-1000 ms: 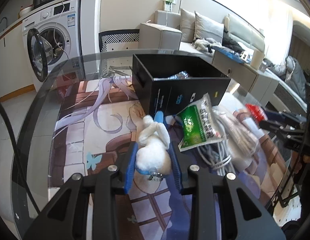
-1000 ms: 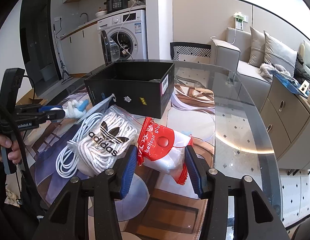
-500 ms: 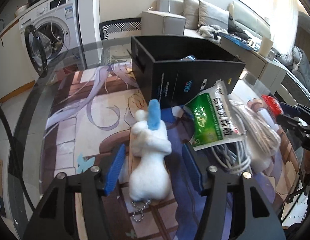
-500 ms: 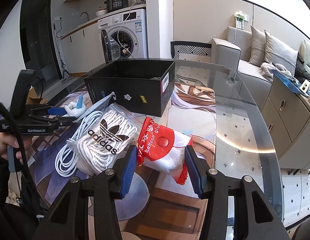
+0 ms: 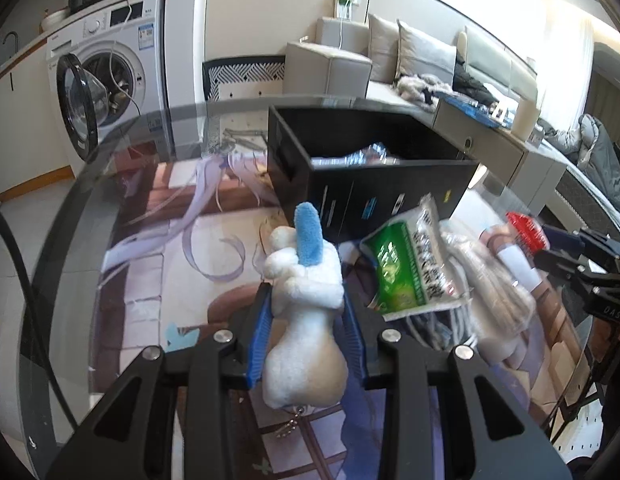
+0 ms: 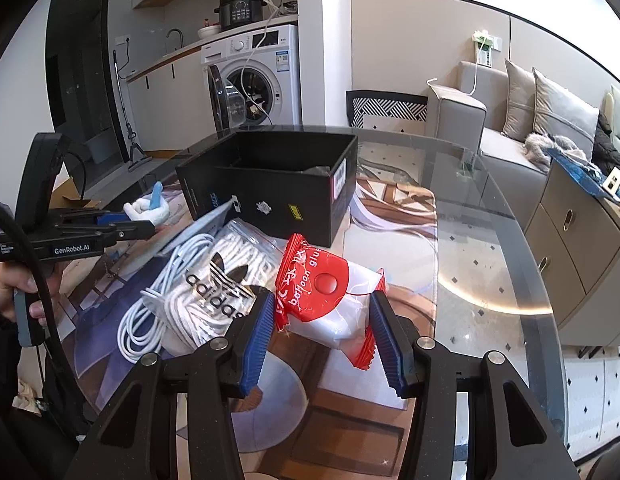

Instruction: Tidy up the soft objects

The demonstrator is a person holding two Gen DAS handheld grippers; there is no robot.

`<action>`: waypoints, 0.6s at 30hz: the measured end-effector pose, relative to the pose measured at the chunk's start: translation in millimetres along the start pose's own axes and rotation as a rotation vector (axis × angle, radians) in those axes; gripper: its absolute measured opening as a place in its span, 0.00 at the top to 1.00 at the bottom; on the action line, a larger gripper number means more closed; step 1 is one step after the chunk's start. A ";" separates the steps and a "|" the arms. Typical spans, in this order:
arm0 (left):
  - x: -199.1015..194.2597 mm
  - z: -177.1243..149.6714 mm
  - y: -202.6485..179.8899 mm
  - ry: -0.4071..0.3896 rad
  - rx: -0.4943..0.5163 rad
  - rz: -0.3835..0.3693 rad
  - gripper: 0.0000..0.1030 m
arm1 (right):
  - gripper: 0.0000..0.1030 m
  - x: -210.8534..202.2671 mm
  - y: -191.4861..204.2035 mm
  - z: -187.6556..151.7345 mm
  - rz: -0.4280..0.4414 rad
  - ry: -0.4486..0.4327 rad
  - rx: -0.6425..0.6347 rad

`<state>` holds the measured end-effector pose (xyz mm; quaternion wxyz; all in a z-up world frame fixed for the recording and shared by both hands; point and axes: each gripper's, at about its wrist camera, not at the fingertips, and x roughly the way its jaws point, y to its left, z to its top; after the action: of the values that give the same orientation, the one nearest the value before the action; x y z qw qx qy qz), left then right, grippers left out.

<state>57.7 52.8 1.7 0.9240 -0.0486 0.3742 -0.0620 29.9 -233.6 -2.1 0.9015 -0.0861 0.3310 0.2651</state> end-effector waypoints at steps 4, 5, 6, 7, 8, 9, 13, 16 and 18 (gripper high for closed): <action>-13.3 8.0 -3.0 -0.042 0.002 -0.003 0.68 | 0.52 -4.3 3.6 6.2 0.006 -0.024 -0.009; -16.6 10.8 -4.4 -0.052 0.005 -0.004 0.68 | 0.52 -5.3 4.2 8.3 0.009 -0.028 -0.012; -18.9 13.2 -4.9 -0.061 0.007 -0.005 0.68 | 0.52 -5.9 5.1 10.3 0.010 -0.033 -0.014; -20.3 15.0 -5.7 -0.065 0.009 -0.007 0.68 | 0.52 -6.4 5.9 12.4 0.012 -0.038 -0.017; -21.9 17.5 -7.3 -0.072 0.012 -0.009 0.68 | 0.52 -6.8 6.8 14.5 0.013 -0.042 -0.019; -22.5 19.3 -7.5 -0.077 0.015 -0.009 0.68 | 0.52 -7.3 7.8 17.1 0.014 -0.049 -0.023; -25.7 28.4 -10.9 -0.100 0.018 -0.013 0.68 | 0.52 -7.8 11.5 26.4 0.020 -0.069 -0.034; -27.9 35.8 -13.5 -0.120 0.024 -0.018 0.68 | 0.52 -7.0 15.1 34.2 0.024 -0.083 -0.048; -28.5 41.6 -15.8 -0.132 0.030 -0.020 0.68 | 0.52 -6.3 17.8 39.6 0.027 -0.094 -0.056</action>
<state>65.1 43.4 53.2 0.9466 -0.0424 0.3109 -0.0737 38.2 -208.1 32.6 0.9097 -0.0944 0.2816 0.2902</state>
